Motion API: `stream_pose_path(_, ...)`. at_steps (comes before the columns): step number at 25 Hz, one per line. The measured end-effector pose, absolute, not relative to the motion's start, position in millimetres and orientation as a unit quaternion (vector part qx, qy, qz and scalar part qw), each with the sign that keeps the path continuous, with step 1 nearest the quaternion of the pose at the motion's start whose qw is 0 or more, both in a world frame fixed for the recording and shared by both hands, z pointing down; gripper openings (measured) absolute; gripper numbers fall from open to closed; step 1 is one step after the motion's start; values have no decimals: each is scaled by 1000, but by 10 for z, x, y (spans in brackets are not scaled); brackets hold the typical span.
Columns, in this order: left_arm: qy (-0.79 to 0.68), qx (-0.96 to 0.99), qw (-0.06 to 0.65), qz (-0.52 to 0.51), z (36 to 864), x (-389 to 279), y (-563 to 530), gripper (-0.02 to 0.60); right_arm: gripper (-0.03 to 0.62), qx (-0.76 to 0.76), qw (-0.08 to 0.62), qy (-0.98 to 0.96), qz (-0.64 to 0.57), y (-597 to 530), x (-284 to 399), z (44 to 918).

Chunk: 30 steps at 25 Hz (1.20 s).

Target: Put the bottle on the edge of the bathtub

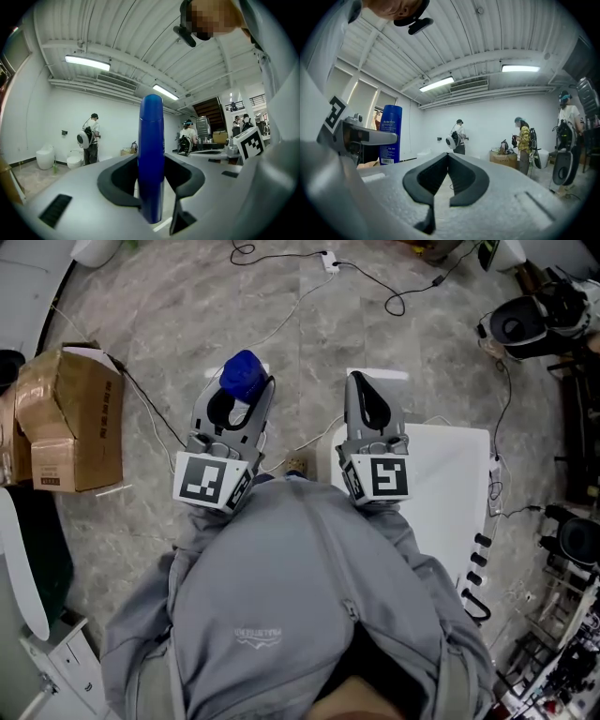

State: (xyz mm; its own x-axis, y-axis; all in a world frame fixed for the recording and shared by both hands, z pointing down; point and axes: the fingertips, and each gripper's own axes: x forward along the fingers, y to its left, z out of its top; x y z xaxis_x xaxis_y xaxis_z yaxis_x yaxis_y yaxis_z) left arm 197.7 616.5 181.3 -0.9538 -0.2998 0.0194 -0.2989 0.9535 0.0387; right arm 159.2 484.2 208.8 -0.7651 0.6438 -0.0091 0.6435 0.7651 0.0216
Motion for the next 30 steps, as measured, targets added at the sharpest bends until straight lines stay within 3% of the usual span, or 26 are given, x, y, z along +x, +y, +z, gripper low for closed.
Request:
stream_pose_path(18, -982, 188, 23, -23, 1898, 1021, 6022, 156, 3, 286, -11, 958, 3, 4472, 816, 2254)
stream_pose_path(30, -967, 251, 27, -26, 2111, -149, 6105, 156, 3, 217, -21, 976, 18, 4494, -129, 2438)
